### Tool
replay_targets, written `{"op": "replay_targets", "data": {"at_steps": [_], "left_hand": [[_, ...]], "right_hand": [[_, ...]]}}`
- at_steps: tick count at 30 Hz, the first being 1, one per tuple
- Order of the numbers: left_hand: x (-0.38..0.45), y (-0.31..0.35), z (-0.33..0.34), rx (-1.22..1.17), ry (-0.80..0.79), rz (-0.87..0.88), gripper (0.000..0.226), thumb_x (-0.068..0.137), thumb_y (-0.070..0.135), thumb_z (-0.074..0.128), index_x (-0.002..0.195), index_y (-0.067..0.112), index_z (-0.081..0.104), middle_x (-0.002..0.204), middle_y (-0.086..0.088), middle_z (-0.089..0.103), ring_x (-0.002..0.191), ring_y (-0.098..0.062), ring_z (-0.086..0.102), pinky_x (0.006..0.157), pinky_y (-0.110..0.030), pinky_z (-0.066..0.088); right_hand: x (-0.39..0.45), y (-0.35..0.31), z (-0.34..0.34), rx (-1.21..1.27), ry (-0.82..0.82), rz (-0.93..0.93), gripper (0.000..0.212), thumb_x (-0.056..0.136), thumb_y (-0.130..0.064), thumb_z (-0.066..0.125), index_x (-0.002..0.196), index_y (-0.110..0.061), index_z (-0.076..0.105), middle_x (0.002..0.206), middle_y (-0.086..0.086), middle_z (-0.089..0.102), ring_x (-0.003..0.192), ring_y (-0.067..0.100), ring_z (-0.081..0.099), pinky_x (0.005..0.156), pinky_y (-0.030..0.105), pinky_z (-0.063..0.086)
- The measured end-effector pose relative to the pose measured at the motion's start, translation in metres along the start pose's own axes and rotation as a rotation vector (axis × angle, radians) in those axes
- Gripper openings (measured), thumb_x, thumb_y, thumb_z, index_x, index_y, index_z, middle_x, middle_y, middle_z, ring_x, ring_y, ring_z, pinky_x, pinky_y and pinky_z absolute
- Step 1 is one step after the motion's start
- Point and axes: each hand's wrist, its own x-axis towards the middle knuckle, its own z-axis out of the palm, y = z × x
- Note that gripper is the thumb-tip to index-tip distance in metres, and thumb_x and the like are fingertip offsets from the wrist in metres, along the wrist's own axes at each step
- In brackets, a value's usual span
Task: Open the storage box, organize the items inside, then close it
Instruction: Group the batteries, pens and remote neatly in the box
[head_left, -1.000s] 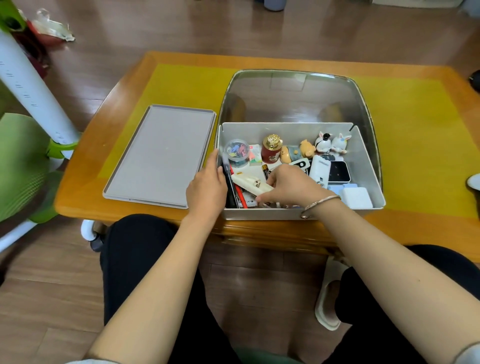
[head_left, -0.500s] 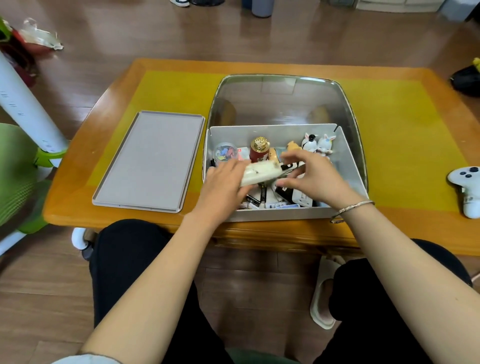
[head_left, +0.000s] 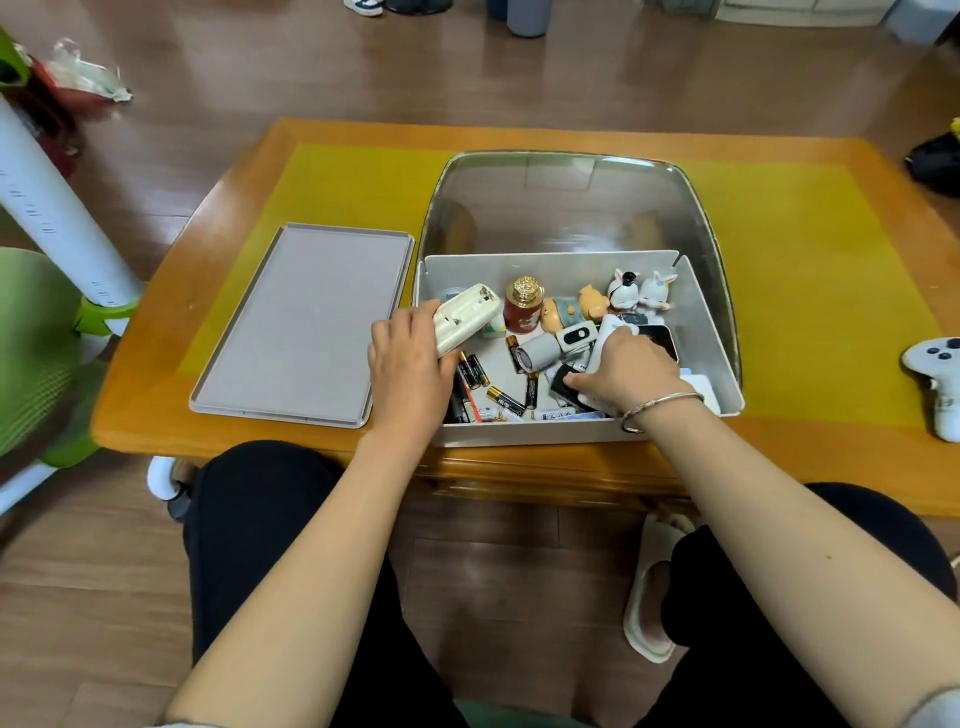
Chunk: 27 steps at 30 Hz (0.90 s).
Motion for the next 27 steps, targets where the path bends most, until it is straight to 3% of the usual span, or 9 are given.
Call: {"op": "replay_targets", "data": {"at_steps": [2, 7, 10, 14, 20, 23, 27], "left_hand": [[0.000, -0.001, 0.001, -0.004, -0.004, -0.003, 0.055, 0.087, 0.023, 0.066, 0.136, 0.017, 0.043, 0.128, -0.008, 0.050, 0.115, -0.025, 0.039, 0.084, -0.024, 0.026], [0.000, 0.000, 0.001, -0.007, -0.008, -0.013, 0.056, 0.087, 0.022, 0.067, 0.137, 0.018, 0.042, 0.129, -0.007, 0.050, 0.117, -0.024, 0.039, 0.085, -0.024, 0.027], [0.001, 0.000, 0.001, -0.003, -0.009, -0.011, 0.055, 0.087, 0.023, 0.066, 0.136, 0.018, 0.043, 0.129, -0.007, 0.050, 0.117, -0.025, 0.039, 0.084, -0.023, 0.025], [0.000, 0.000, 0.001, 0.007, -0.009, -0.008, 0.056, 0.085, 0.021, 0.068, 0.136, 0.019, 0.044, 0.130, -0.007, 0.050, 0.118, -0.025, 0.038, 0.087, -0.026, 0.028], [0.000, 0.000, 0.001, -0.008, -0.014, -0.014, 0.057, 0.085, 0.021, 0.068, 0.136, 0.020, 0.043, 0.131, -0.006, 0.050, 0.120, -0.024, 0.037, 0.090, -0.029, 0.033], [0.000, 0.000, 0.001, -0.038, 0.000, -0.017, 0.057, 0.085, 0.019, 0.068, 0.136, 0.018, 0.044, 0.130, -0.007, 0.050, 0.119, -0.024, 0.037, 0.090, -0.028, 0.031], [-0.001, 0.000, 0.001, -0.102, 0.045, -0.043, 0.056, 0.081, 0.010, 0.069, 0.131, 0.013, 0.044, 0.129, -0.008, 0.052, 0.118, -0.025, 0.039, 0.090, -0.030, 0.034]], "right_hand": [[0.002, 0.000, 0.003, 0.060, 0.031, -0.004, 0.059, 0.071, -0.049, 0.073, 0.100, -0.006, 0.044, 0.092, 0.010, 0.055, 0.088, 0.030, 0.057, 0.061, 0.029, 0.036], [0.002, 0.004, 0.006, 0.171, 0.072, 0.011, 0.053, 0.065, -0.044, 0.077, 0.080, -0.011, 0.039, 0.088, 0.009, 0.049, 0.073, 0.023, 0.045, 0.059, 0.028, 0.034], [0.006, 0.001, 0.007, 0.211, 0.026, 0.022, 0.072, 0.061, -0.055, 0.078, 0.101, -0.002, 0.049, 0.092, 0.009, 0.050, 0.082, 0.027, 0.054, 0.062, 0.029, 0.037], [0.013, -0.004, 0.003, 0.265, -0.030, 0.088, 0.087, 0.064, -0.045, 0.080, 0.122, 0.002, 0.035, 0.113, 0.015, 0.057, 0.105, 0.032, 0.057, 0.071, 0.030, 0.040], [0.015, -0.010, -0.001, 0.230, -0.016, 0.125, 0.092, 0.068, -0.050, 0.077, 0.126, 0.008, 0.036, 0.115, 0.016, 0.057, 0.105, 0.033, 0.058, 0.074, 0.033, 0.045], [0.016, -0.011, -0.005, 0.237, -0.066, 0.167, 0.094, 0.069, -0.040, 0.078, 0.133, 0.008, 0.028, 0.120, 0.016, 0.056, 0.109, 0.033, 0.057, 0.083, 0.036, 0.048], [0.013, -0.006, -0.011, 0.290, -0.019, 0.156, 0.095, 0.068, -0.039, 0.077, 0.132, 0.007, 0.024, 0.115, 0.018, 0.059, 0.103, 0.034, 0.060, 0.080, 0.037, 0.050]]}}
